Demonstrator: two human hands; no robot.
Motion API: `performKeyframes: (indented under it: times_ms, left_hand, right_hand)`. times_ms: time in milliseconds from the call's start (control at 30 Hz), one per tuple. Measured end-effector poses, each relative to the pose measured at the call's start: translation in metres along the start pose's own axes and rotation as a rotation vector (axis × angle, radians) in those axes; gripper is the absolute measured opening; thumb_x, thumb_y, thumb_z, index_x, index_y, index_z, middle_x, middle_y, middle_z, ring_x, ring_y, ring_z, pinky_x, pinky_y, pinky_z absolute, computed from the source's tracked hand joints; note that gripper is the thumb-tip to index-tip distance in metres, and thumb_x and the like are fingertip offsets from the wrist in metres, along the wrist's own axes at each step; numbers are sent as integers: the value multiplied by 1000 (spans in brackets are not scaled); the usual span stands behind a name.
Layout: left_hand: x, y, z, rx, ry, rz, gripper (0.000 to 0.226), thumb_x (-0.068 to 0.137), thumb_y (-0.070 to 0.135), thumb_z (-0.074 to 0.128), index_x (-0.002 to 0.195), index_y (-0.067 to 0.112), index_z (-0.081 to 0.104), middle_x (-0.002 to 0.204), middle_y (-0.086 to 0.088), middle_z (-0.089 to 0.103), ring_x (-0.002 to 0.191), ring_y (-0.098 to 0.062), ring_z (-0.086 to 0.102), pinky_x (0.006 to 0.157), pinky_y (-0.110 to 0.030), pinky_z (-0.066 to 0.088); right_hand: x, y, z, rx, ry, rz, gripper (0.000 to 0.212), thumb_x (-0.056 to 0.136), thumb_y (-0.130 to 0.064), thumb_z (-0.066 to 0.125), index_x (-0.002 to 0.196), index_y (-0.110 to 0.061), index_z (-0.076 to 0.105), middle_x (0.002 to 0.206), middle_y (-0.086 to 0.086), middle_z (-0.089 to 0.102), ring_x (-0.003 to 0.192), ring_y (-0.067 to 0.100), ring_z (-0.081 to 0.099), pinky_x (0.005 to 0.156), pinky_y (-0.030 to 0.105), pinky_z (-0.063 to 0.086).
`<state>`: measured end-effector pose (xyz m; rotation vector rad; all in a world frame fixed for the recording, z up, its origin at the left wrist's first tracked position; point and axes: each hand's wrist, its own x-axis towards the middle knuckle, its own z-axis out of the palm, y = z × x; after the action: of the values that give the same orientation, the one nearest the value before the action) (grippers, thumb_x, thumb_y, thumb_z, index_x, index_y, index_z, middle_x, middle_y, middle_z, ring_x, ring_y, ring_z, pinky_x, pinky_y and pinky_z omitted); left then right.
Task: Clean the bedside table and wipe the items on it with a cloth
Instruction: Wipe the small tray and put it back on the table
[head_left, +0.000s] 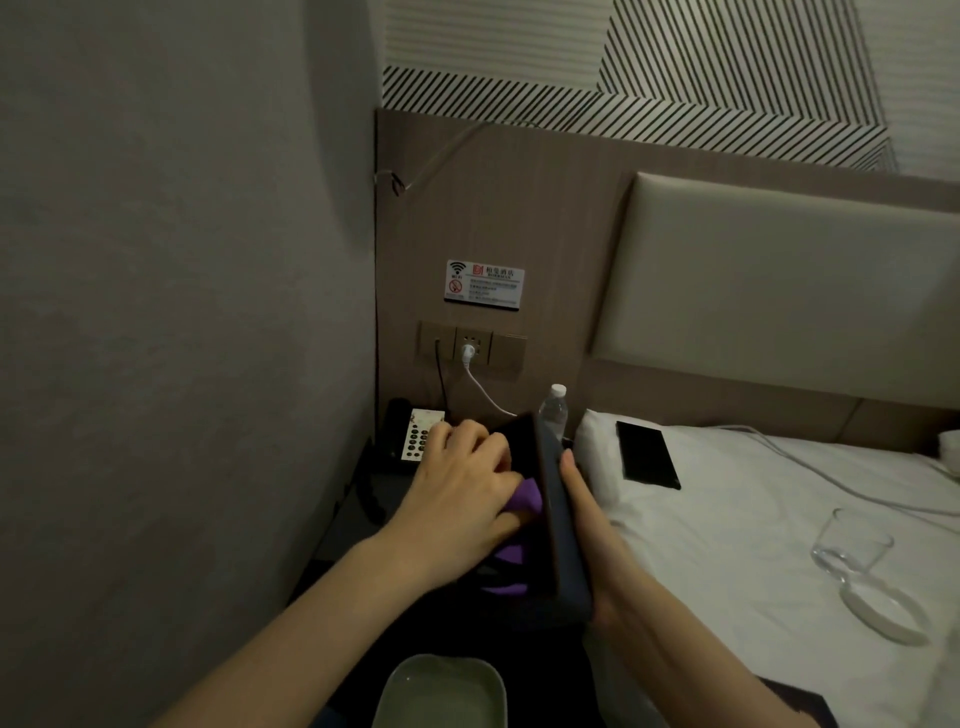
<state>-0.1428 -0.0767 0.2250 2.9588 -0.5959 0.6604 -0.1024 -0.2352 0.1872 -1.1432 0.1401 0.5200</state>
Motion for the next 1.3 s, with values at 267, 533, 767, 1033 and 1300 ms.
performKeyframes:
  times_ms: [267,533,767,1033,1300]
  left_hand:
    - [-10,14,-6,-154,308,-73,38,79,43,66,114,31,58,110,8,51,103,-14,50,86,-30,41]
    - [0,11,-10,-330,95,-21,26,88,35,58,113,34,67,100,13,67,97,-11,56,87,-32,42]
    - [-12,20,-4,-460,298,-200,22,86,29,64,107,32,70,106,11,63,104,-8,53,91,-33,46]
    - [-7,25,-6,-194,-182,33,24,94,33,45,100,24,67,100,-2,64,103,-18,51,84,-34,33]
    - [-15,25,-4,-571,-274,-65,18,91,25,51,83,25,67,82,1,70,84,-14,63,76,-31,48]
  right_hand:
    - [-7,3,-9,232,-8,62,71,80,-68,54,116,-8,67,107,26,70,90,39,70,71,45,57]
    - [-4,-3,-4,95,32,-18,68,88,-61,50,126,-5,60,128,25,60,123,38,55,109,49,39]
    - [-5,6,-12,236,17,101,72,81,-69,55,122,-10,62,108,26,69,88,42,71,67,48,57]
    - [2,7,-8,107,122,-11,67,91,-62,43,120,-3,61,93,17,70,77,28,68,69,35,54]
    - [1,5,-15,-19,72,-159,53,89,-62,43,108,-17,63,85,5,73,74,19,70,69,33,53]
